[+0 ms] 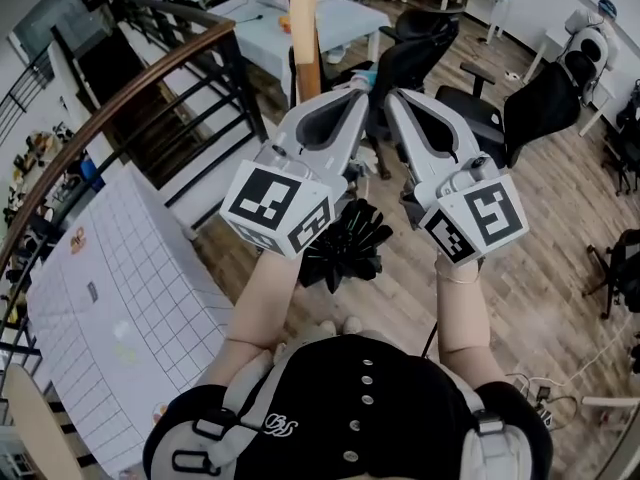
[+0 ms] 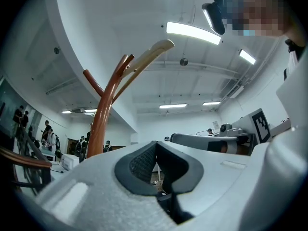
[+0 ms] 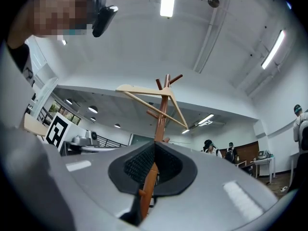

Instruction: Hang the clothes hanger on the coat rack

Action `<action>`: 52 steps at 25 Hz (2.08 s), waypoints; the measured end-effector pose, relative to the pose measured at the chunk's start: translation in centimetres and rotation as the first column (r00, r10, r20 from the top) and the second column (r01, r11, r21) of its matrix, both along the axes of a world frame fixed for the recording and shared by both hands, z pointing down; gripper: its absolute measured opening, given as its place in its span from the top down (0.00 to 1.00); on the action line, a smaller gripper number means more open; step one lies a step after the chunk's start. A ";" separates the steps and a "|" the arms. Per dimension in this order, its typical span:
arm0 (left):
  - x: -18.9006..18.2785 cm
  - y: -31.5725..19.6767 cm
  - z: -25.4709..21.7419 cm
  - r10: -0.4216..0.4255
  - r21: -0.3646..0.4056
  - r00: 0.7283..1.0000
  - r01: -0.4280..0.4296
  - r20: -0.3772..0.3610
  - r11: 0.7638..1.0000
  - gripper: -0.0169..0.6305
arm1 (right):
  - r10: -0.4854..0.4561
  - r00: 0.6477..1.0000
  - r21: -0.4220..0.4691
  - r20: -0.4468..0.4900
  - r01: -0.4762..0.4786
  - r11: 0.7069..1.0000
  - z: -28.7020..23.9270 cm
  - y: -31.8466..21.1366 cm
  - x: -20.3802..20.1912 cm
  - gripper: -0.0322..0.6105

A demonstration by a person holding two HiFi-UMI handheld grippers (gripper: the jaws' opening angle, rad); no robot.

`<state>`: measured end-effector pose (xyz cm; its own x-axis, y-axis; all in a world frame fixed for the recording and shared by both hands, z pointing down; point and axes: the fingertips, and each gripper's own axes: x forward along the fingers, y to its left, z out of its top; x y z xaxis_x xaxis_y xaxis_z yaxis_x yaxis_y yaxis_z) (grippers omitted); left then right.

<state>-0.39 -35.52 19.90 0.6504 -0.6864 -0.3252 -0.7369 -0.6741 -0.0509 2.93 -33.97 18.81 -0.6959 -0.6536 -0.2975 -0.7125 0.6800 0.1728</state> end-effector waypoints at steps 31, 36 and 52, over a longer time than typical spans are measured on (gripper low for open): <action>-0.4 1.3 8.9 -0.029 -0.166 0.999 0.024 -0.025 0.986 0.98 | -0.036 0.999 -0.144 0.005 0.036 0.989 8.0 0.3 -1.3 0.95; -0.7 0.8 9.7 -0.037 -0.178 0.999 0.034 -0.018 0.983 0.98 | -0.043 0.999 -0.167 0.015 0.045 0.985 9.0 -0.1 -1.7 0.95; -0.8 0.0 10.2 -0.009 -0.197 0.999 0.001 -0.042 0.980 0.98 | -0.032 0.999 -0.207 -0.002 0.030 0.978 10.6 -1.2 -2.0 0.95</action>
